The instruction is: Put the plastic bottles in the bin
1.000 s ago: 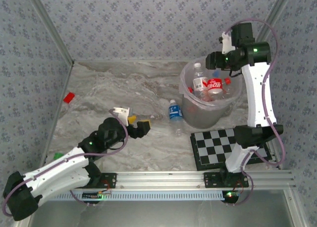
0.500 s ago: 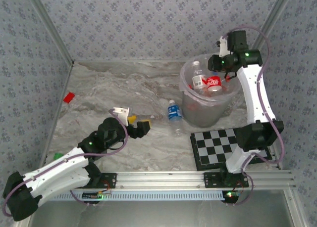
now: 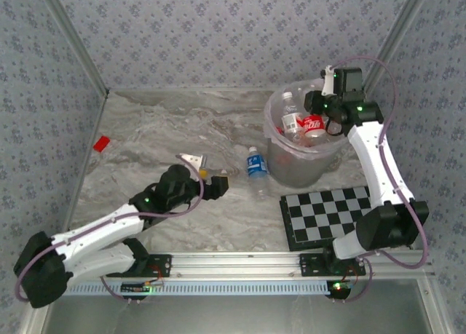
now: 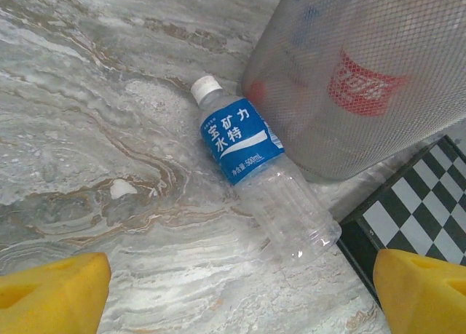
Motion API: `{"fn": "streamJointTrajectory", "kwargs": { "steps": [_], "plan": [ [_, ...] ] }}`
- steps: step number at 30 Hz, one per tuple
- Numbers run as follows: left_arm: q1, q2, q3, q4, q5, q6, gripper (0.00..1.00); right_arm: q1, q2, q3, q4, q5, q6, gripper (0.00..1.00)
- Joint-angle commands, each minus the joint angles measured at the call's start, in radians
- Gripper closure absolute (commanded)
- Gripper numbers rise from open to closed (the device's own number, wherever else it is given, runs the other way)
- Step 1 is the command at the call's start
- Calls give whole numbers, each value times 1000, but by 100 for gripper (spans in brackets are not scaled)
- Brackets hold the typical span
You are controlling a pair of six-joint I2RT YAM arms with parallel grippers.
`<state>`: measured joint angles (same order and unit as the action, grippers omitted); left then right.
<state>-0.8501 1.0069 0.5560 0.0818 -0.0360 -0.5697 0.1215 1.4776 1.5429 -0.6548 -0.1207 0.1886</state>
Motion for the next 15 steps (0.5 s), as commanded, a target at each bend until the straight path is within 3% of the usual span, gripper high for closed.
{"fn": "streamJointTrajectory", "kwargs": {
  "steps": [1, 10, 15],
  "plan": [
    [8, 76, 68, 46, 37, -24, 7, 52, 82, -120, -223, -83, 73, 71],
    [-10, 335, 208, 34, 45, -104, 4, 113, 54, -256, -89, -57, 124, 71],
    [-45, 469, 281, 32, 39, -145, 3, 121, 10, -212, -76, -19, 118, 66]
  ]
}}
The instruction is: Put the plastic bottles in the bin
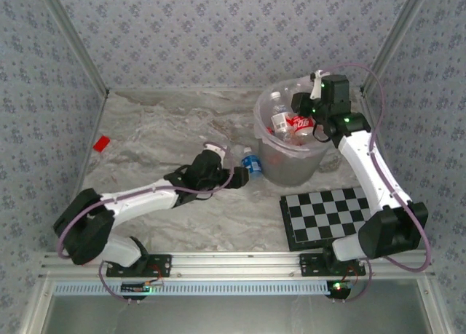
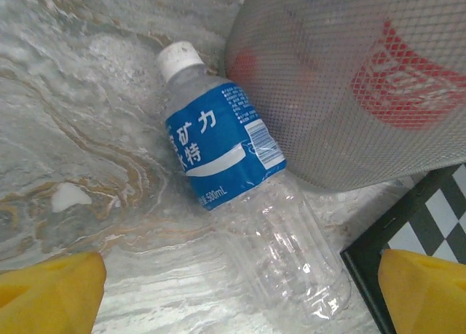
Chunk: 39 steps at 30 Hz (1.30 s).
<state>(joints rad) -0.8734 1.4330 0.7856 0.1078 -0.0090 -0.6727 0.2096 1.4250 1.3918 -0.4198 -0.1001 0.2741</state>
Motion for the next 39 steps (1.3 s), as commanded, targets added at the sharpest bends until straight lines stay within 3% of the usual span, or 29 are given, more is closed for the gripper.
{"fn": "streamJointTrajectory", "kwargs": {
  "steps": [1, 9, 12, 17, 22, 29, 39],
  "plan": [
    [-28, 65, 62, 10, 12, -49, 3, 27, 55, -40, -319, -34, 28, 65],
    [-59, 240, 159, -16, 0, -98, 5, -38, 0, 173, -439, -8, -41, 41],
    [-71, 248, 119, 49, -73, -121, 9, -61, -36, 218, -471, -6, -62, 39],
    [-68, 303, 151, 31, -63, -128, 12, -86, -124, 200, -475, -29, -72, 39],
    [-66, 337, 151, 55, -62, -154, 24, -110, -209, 145, -441, -100, -58, 38],
    [-53, 251, 99, 15, -126, -146, 43, -125, -282, 114, -428, -182, -53, 38],
    [-13, -42, -3, -106, -228, -65, 51, -52, -287, 85, -369, -316, -10, 38]
  ]
}}
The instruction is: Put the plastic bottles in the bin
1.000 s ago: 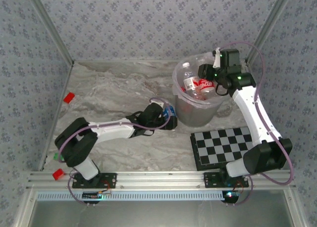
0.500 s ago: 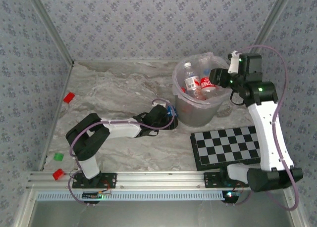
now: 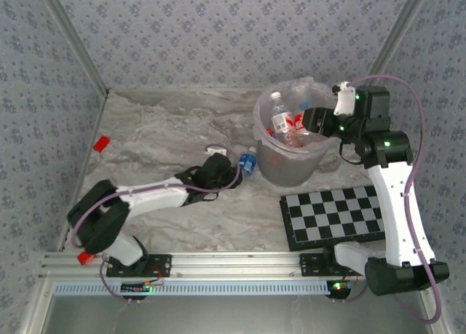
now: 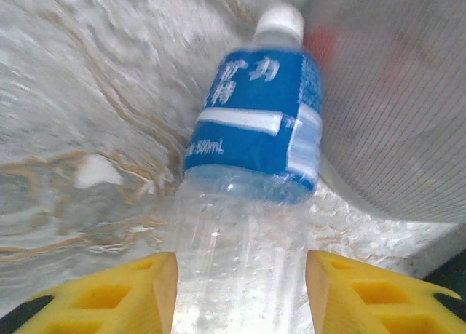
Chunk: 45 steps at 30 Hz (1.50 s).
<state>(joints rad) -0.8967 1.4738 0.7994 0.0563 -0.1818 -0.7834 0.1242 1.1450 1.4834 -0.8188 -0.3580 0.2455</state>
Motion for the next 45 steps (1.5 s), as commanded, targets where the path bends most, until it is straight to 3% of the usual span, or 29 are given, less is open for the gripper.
{"fn": "streamJointTrajectory", "kwargs": {
  "steps": [1, 5, 9, 13, 19, 25, 35, 45],
  "plan": [
    [16, -110, -24, -66, -61, 52, 51, 52, -3, -6, 33, -56, 18, 38],
    [30, -202, -45, -108, -71, 97, 47, 114, 13, -3, 29, -12, 6, 38],
    [34, -113, 24, -219, -27, 177, 18, 123, 6, -17, 34, 15, 13, 38],
    [24, 36, 98, -261, 31, 224, 3, 118, -19, -24, 17, 53, 12, 38],
    [-2, 203, 175, -280, 70, 248, 1, 83, -76, -23, -52, 94, 12, 35],
    [-10, 210, 170, -263, 60, 239, 18, 48, -101, -60, -43, 97, 15, 35],
    [9, 95, 133, -260, 61, 231, 46, 54, -66, -80, 23, 57, 57, 34],
    [51, -168, 88, -310, 1, 244, 55, 81, -53, -85, 61, -16, 71, 34]
  ]
}}
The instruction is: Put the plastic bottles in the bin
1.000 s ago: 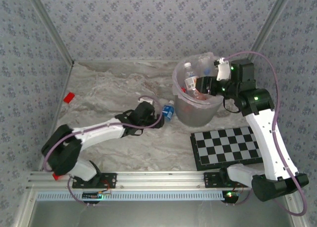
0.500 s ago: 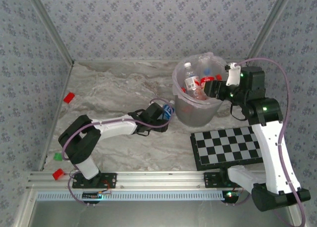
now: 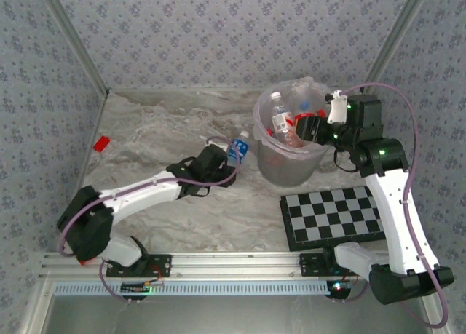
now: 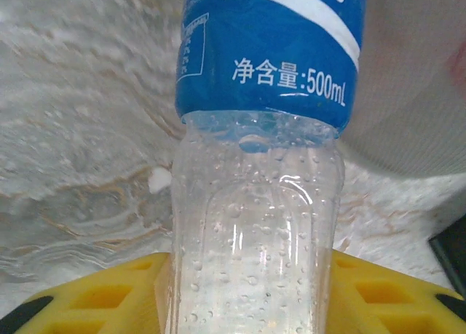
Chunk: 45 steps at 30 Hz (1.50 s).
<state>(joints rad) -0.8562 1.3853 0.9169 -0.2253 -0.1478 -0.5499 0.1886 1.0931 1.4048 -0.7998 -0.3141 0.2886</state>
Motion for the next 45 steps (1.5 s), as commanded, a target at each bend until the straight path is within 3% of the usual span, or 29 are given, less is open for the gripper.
{"fn": "streamJointTrajectory", "kwargs": {
  "steps": [1, 4, 10, 13, 16, 19, 24, 28, 33, 40, 43, 45],
  "plan": [
    [14, -107, -42, -29, -40, 6, 56, 27, -1, -12, 61, -79, 37, 35],
    [25, -217, -99, -21, -67, -9, 59, 90, 22, -10, 98, -113, 42, 35],
    [60, -402, -199, 0, -50, -40, 63, 180, 69, 33, 101, -57, 32, 35],
    [65, -514, -264, 90, -28, -46, 63, 240, 93, 25, 181, -97, 66, 35],
    [69, -606, -328, 255, 4, -70, 61, 361, 154, 41, 247, -94, 58, 35],
    [69, -631, -345, 376, 51, -84, 61, 445, 219, 76, 276, -61, 53, 27],
    [71, -602, -338, 506, 114, -114, 60, 503, 298, 99, 355, -90, 57, 11],
    [48, -557, -327, 606, 164, -159, 57, 521, 320, 99, 426, -150, 44, 6],
    [-3, -509, -281, 613, 163, -135, 55, 517, 340, 122, 392, -100, 33, 12],
    [-34, -474, -257, 646, 181, -127, 53, 502, 346, 144, 379, -119, 33, 37],
    [-37, -474, -244, 635, 187, -116, 51, 488, 333, 148, 374, -112, 30, 54],
    [-37, -474, -235, 622, 188, -111, 49, 478, 326, 154, 369, -114, 28, 58]
  ]
}}
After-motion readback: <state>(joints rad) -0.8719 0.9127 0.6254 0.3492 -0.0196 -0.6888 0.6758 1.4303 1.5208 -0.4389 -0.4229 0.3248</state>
